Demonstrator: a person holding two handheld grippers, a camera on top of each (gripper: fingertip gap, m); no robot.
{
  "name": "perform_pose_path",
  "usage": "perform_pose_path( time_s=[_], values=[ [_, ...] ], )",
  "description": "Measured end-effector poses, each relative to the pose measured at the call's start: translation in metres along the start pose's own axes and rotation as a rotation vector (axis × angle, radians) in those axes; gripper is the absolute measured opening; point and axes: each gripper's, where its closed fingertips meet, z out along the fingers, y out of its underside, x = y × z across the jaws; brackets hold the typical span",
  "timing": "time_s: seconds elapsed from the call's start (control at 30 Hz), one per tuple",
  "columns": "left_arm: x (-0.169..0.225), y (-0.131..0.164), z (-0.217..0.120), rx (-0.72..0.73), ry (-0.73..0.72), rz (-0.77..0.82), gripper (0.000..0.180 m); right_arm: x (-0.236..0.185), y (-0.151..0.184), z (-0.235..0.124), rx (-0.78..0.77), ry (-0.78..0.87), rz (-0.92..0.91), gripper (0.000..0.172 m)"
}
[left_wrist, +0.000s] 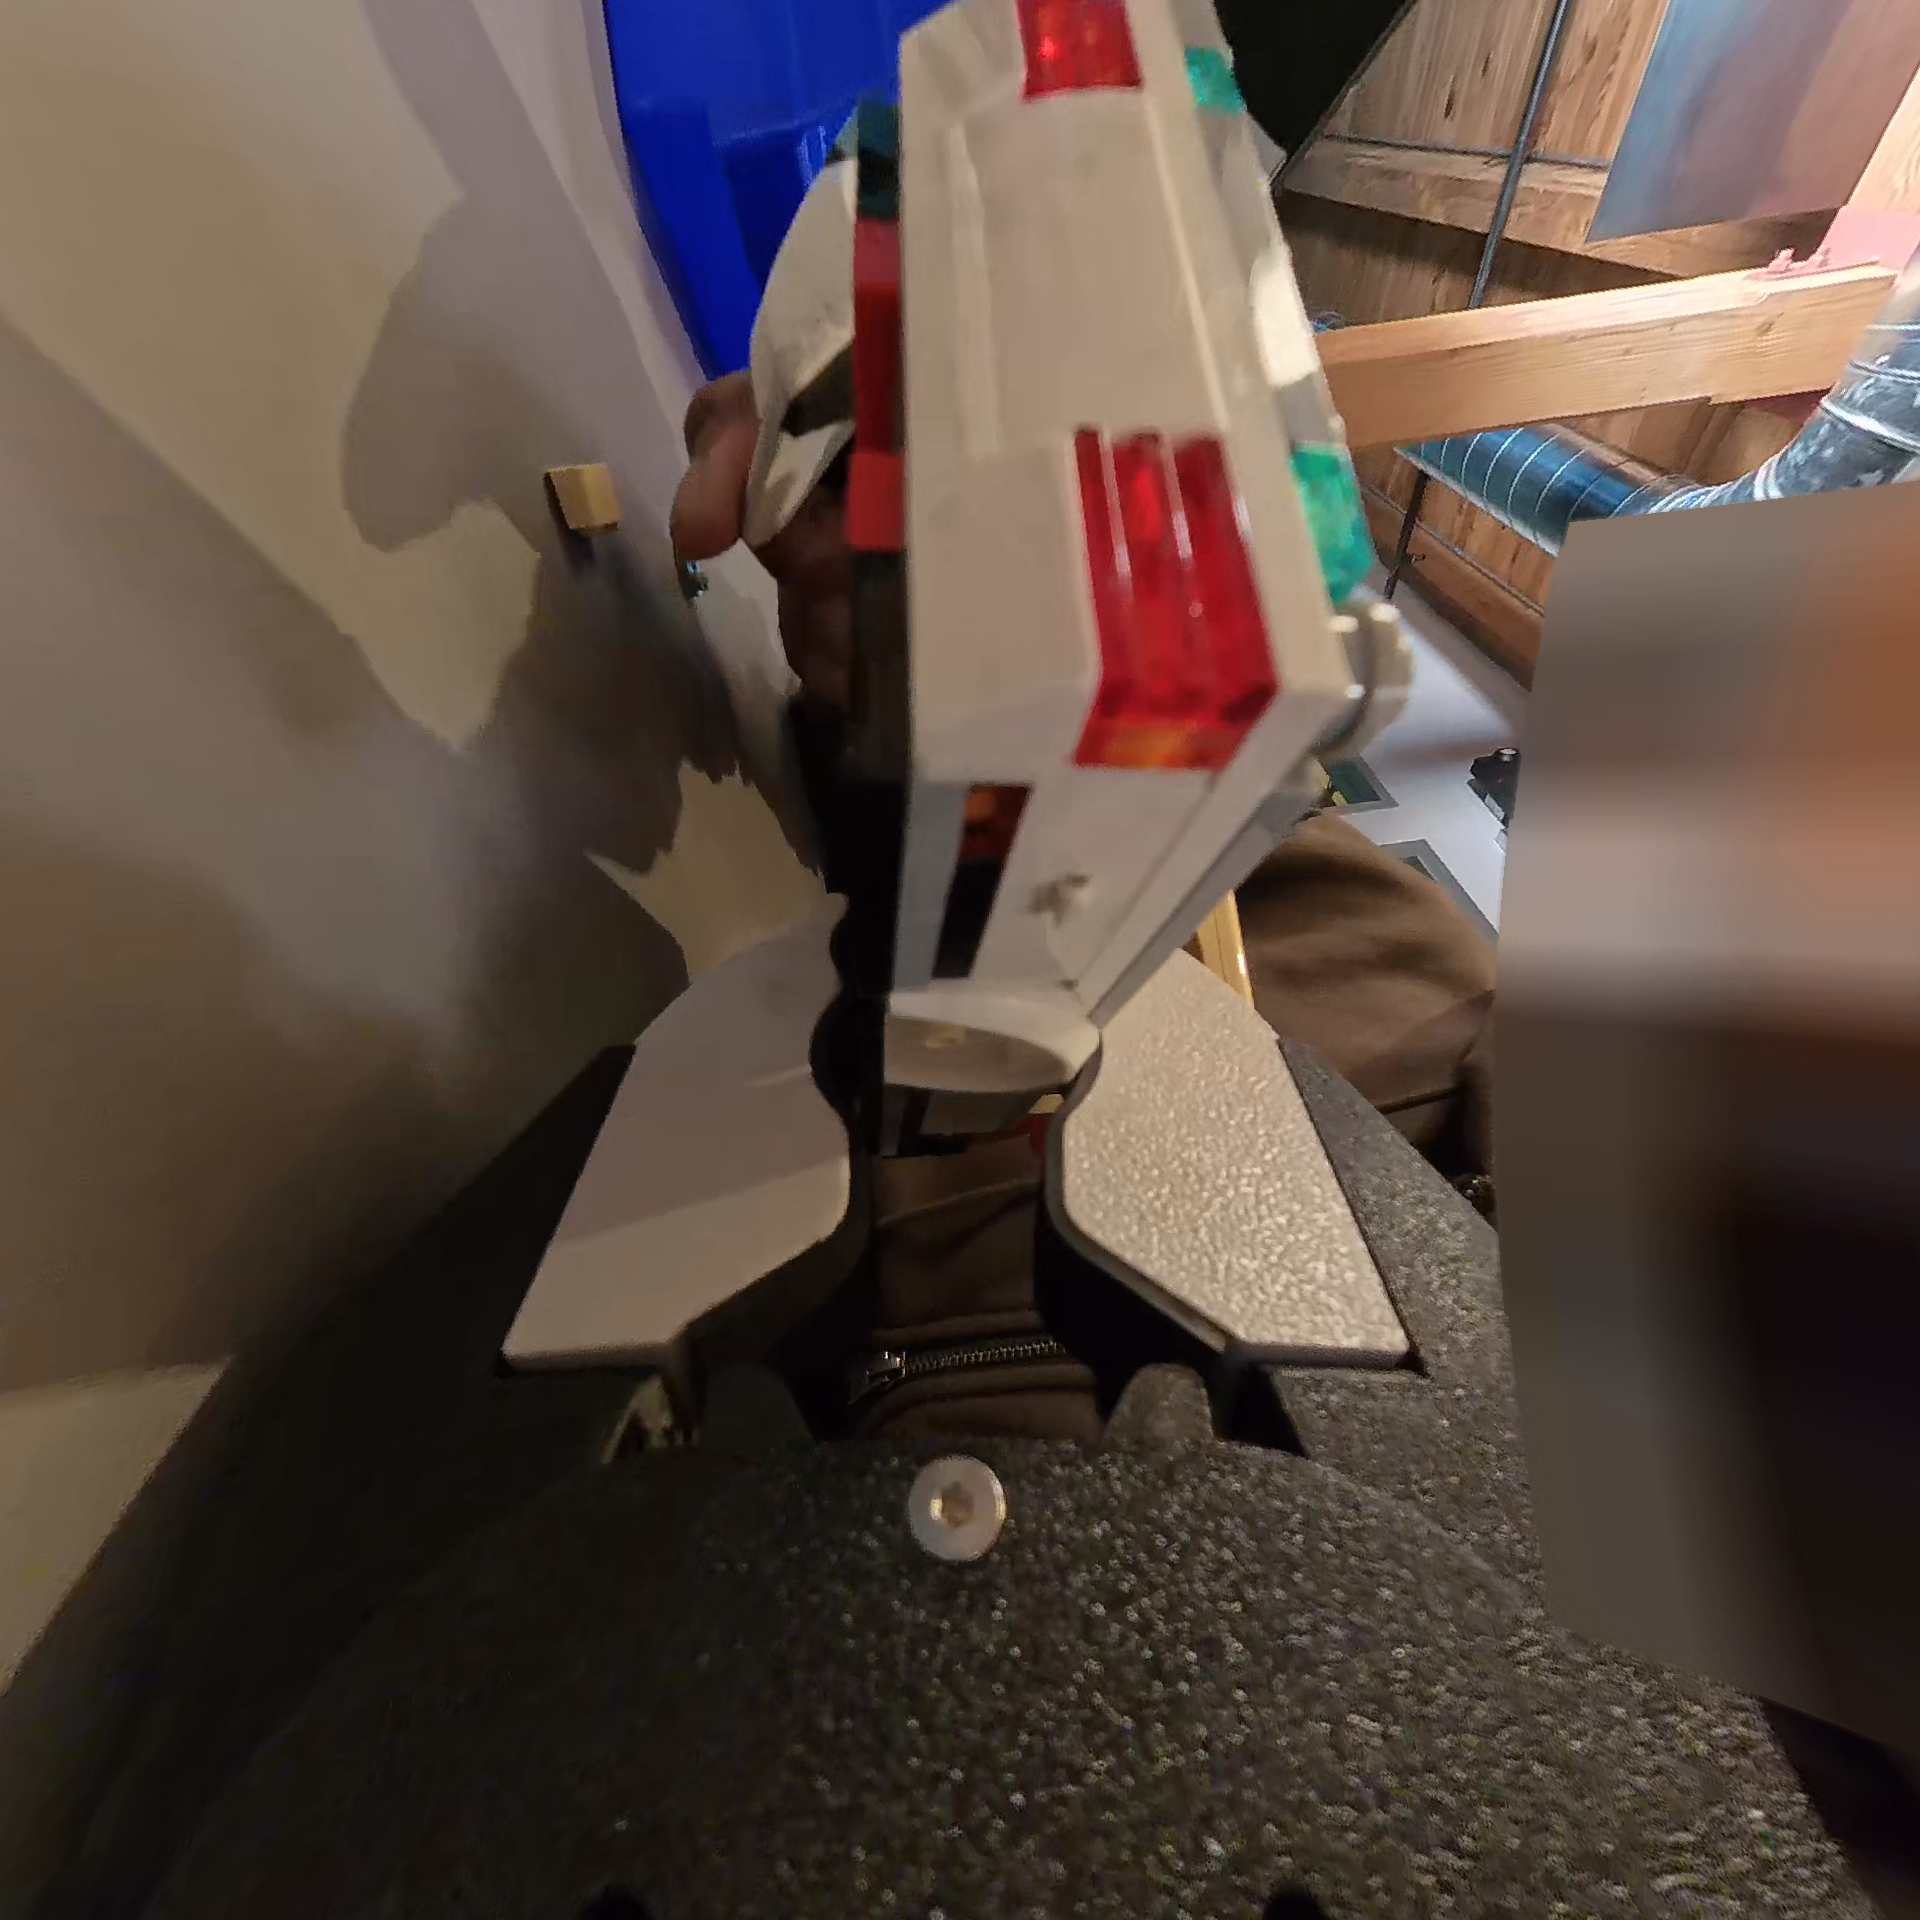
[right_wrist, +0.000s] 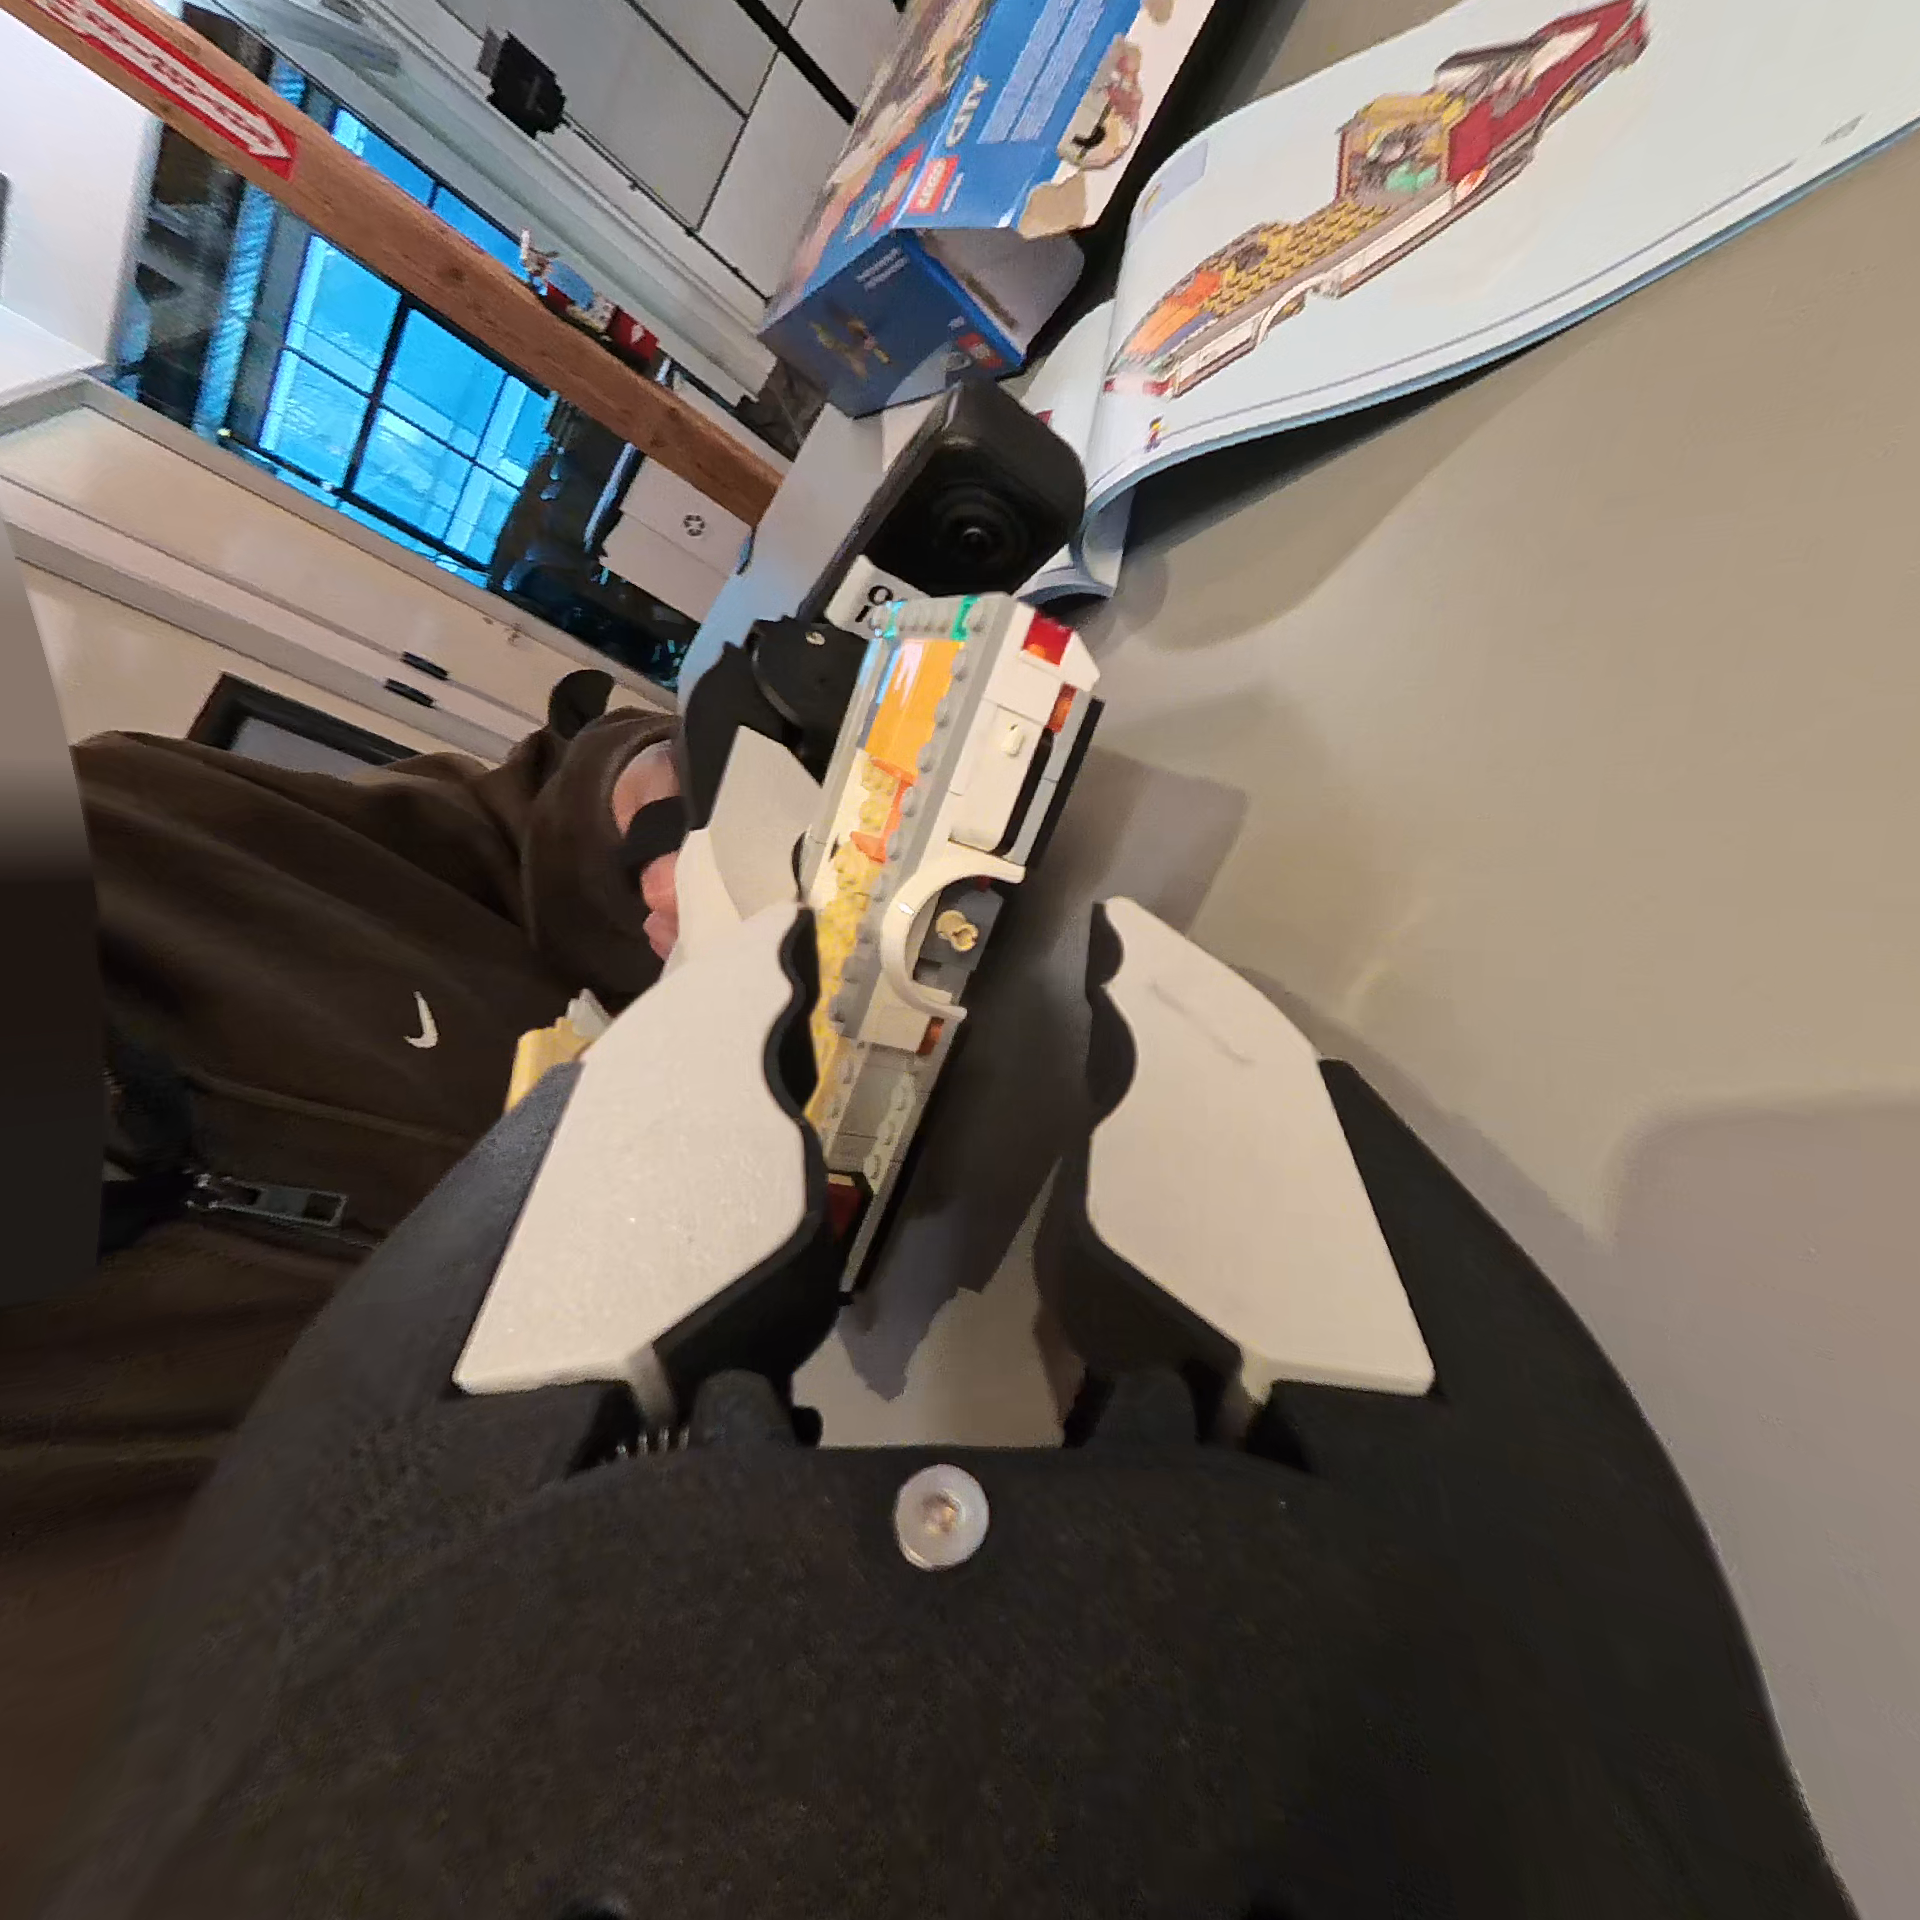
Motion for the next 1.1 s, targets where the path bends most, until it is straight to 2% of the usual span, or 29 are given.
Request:
perform_pose_path(
  time_s=[0.17, 0.33, 0.7, 0.83, 0.9, 1.0, 1.1],
  values=[
    [0.0, -0.001, 0.0, 0.003, 0.004, -0.008, 0.032, 0.009, -0.006, -0.008, 0.02, 0.097, -0.049, 0.045],
    [-0.004, 0.001, 0.002, -0.009, -0.026, 0.005, 0.032, -0.002, -0.003, -0.001, 0.013, 0.054, -0.049, 0.046],
    [-0.01, 0.0, 0.002, 0.007, -0.07, 0.006, 0.032, 0.006, 0.002, 0.006, 0.0, 0.051, -0.002, 0.039],
    [-0.014, -0.004, -0.002, 0.036, -0.095, -0.004, 0.032, 0.02, 0.001, 0.0, -0.046, 0.177, -0.046, 0.049],
    [-0.017, -0.006, -0.004, 0.044, -0.117, 0.0, 0.032, 0.026, -0.002, -0.007, -0.099, 0.289, -0.115, 0.047],
    [-0.017, -0.009, -0.007, 0.055, -0.123, 0.002, 0.032, 0.028, -0.019, -0.019, -0.229, 0.505, -0.29, 0.046],
    [-0.017, -0.009, -0.008, 0.059, -0.127, 0.006, 0.032, 0.026, -0.048, -0.036, -0.467, 0.825, -0.587, 0.045]
  ],
)
